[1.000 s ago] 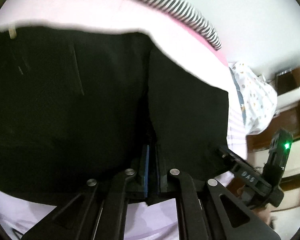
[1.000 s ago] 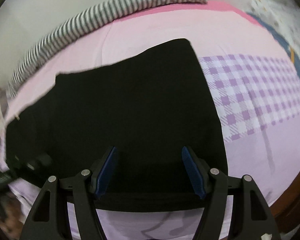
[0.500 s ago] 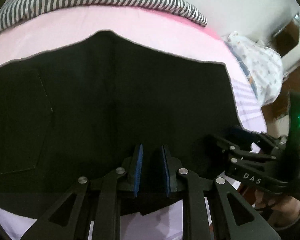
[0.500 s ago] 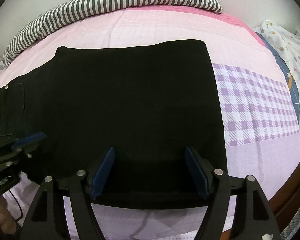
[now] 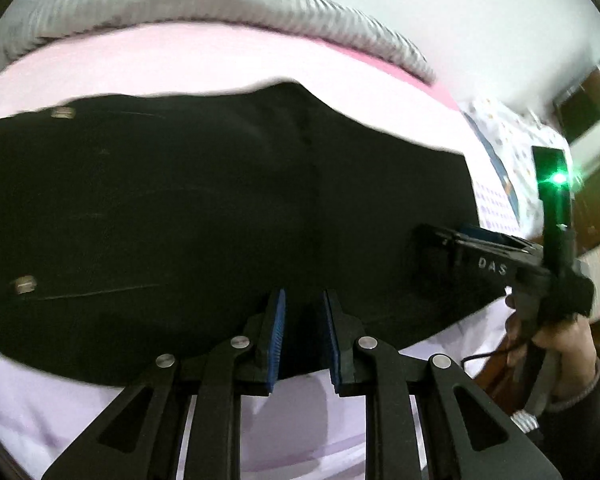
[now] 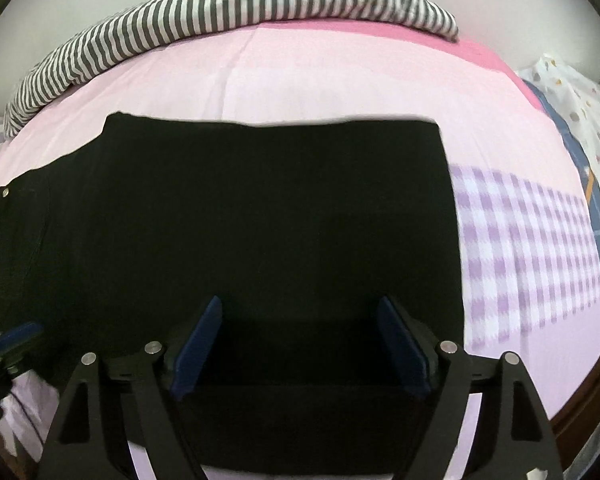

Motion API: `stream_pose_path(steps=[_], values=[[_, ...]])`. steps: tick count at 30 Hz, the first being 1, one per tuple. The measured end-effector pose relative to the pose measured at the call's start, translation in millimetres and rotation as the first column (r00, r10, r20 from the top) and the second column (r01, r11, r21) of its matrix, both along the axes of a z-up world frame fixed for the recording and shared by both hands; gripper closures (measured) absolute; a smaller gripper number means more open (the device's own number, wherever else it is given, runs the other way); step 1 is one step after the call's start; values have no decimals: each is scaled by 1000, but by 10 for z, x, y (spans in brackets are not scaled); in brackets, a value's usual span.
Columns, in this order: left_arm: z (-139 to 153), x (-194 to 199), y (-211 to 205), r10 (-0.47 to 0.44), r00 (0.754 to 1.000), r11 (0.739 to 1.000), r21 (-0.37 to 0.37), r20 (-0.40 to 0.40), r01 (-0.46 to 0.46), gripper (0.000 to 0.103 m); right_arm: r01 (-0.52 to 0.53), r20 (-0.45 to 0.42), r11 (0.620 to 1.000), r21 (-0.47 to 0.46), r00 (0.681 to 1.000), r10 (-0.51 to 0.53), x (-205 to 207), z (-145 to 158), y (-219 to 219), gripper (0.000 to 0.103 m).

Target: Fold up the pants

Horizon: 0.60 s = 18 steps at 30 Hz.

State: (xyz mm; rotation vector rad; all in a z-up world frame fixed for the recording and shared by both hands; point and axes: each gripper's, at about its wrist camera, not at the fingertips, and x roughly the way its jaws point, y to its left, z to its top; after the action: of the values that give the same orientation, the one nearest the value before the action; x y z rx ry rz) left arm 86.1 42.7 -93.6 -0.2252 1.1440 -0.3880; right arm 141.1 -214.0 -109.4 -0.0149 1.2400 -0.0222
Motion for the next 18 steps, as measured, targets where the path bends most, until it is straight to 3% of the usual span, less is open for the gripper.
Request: stream_pose_path(steps=[6, 13, 18], values=[[237, -203, 585, 158, 983, 987, -30, 90, -156, 61, -58, 8, 998, 29, 998, 58, 363, -41, 304, 24], [345, -375, 1165, 318, 943, 947, -75, 100, -312, 55, -98, 16, 995, 11, 995, 98, 762, -53, 725, 24], [319, -469, 1634, 449, 891, 891, -116, 70, -440, 55, -95, 4, 995, 10, 995, 95, 937, -74, 860, 24]])
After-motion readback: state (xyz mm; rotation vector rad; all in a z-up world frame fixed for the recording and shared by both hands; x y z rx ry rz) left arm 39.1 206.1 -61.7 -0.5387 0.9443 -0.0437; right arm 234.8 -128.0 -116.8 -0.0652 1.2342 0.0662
